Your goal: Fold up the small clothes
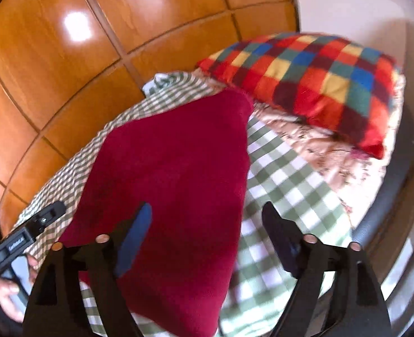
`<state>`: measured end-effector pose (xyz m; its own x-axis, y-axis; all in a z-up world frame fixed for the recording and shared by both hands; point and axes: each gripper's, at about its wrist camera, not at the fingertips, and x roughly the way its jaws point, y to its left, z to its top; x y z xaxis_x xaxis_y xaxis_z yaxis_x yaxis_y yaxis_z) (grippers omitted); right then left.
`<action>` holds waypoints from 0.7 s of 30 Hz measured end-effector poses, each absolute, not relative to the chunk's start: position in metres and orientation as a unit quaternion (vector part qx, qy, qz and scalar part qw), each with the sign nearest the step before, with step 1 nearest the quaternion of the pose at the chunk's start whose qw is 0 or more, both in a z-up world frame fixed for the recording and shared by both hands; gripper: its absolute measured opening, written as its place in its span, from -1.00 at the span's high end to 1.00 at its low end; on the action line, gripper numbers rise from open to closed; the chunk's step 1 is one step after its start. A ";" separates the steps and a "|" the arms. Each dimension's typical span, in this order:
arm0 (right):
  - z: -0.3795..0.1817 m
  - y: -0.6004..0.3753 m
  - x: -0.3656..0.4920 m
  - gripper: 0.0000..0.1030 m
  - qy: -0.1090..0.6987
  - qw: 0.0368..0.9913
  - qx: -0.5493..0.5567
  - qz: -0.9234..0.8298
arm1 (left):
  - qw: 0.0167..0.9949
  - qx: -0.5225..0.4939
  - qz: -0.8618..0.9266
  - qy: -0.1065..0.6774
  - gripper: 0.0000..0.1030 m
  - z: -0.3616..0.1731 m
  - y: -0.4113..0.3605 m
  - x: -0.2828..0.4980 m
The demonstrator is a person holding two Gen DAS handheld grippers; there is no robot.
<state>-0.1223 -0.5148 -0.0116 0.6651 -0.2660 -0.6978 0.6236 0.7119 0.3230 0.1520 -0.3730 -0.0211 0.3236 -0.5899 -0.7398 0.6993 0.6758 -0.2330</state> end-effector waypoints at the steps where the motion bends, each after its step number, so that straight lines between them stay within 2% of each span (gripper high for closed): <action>1: -0.009 -0.508 -0.125 -0.68 0.314 0.868 0.279 -0.265 | 0.818 0.063 -0.392 0.418 -0.52 -0.016 -0.368 0.148; 3: -0.003 -0.495 -0.135 -0.78 0.303 0.867 0.271 -0.290 | 0.840 0.068 -0.361 0.399 -0.65 -0.007 -0.355 0.137; 11: -0.004 -0.463 -0.143 -0.86 0.294 0.842 0.262 -0.369 | 0.883 0.063 -0.311 0.346 -0.91 0.017 -0.319 0.100; 13: -0.005 -0.457 -0.145 -0.92 0.293 0.839 0.248 -0.386 | 0.890 0.063 -0.303 0.335 -0.95 0.020 -0.314 0.091; 21: 0.000 -0.431 -0.149 -0.92 0.283 0.847 0.188 -0.409 | 0.899 0.087 -0.270 0.334 -0.96 0.018 -0.308 0.069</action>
